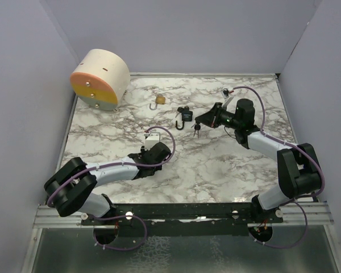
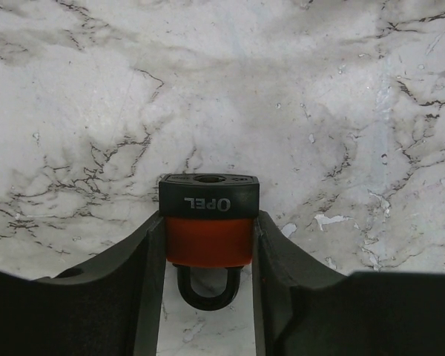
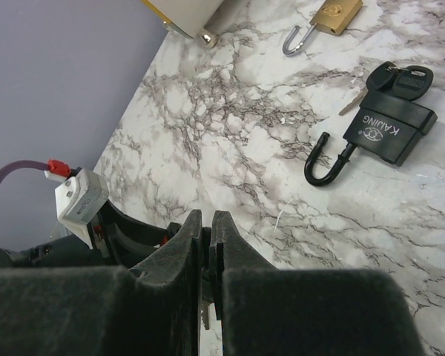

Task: Unlock with the key

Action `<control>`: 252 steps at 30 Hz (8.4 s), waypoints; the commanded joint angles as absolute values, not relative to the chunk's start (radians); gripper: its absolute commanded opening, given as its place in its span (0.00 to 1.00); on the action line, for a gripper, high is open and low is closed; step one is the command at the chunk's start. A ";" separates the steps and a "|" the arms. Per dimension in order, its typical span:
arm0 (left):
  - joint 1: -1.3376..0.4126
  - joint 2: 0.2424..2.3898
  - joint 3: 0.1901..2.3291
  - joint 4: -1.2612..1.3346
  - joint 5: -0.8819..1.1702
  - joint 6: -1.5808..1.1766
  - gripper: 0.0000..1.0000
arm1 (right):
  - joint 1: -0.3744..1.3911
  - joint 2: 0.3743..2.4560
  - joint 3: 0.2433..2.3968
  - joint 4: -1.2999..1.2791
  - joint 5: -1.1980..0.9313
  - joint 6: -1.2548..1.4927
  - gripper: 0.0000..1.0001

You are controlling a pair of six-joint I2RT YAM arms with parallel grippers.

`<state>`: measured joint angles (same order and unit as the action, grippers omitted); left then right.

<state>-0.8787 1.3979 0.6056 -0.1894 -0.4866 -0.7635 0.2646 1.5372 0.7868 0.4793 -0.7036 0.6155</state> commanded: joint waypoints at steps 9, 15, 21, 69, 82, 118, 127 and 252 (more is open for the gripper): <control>-0.882 1.341 0.659 0.288 -0.526 -0.240 0.00 | 0.259 1.545 0.812 0.417 -0.744 0.550 0.01; -0.875 1.352 0.547 0.805 -0.322 0.049 0.00 | 0.259 1.526 0.810 0.403 -0.732 0.534 0.01; -0.841 1.417 0.529 0.956 -0.155 0.060 0.00 | 0.258 1.519 0.820 0.391 -0.736 0.534 0.01; -0.739 1.787 0.433 1.777 0.291 0.298 0.00 | 0.426 1.239 0.678 0.387 -0.472 0.348 0.01; -0.739 1.704 0.435 1.681 0.280 0.327 0.00 | 0.457 1.236 0.659 0.394 -0.434 0.350 0.01; -0.764 1.567 0.463 1.343 0.208 0.403 0.00 | 0.488 1.194 0.650 0.494 -0.381 0.373 0.01; -0.776 1.560 0.479 1.324 0.200 0.401 0.00 | 0.514 1.221 0.651 0.508 -0.368 0.381 0.01; -0.816 1.422 1.097 0.547 -0.100 -0.072 0.00 | 0.535 1.600 0.946 0.039 -0.724 0.487 0.01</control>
<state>-0.7986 1.4441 0.9276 0.2386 -0.1139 -0.0154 0.4717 1.5322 0.9710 0.3038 -0.5030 0.4675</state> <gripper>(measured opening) 0.447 0.054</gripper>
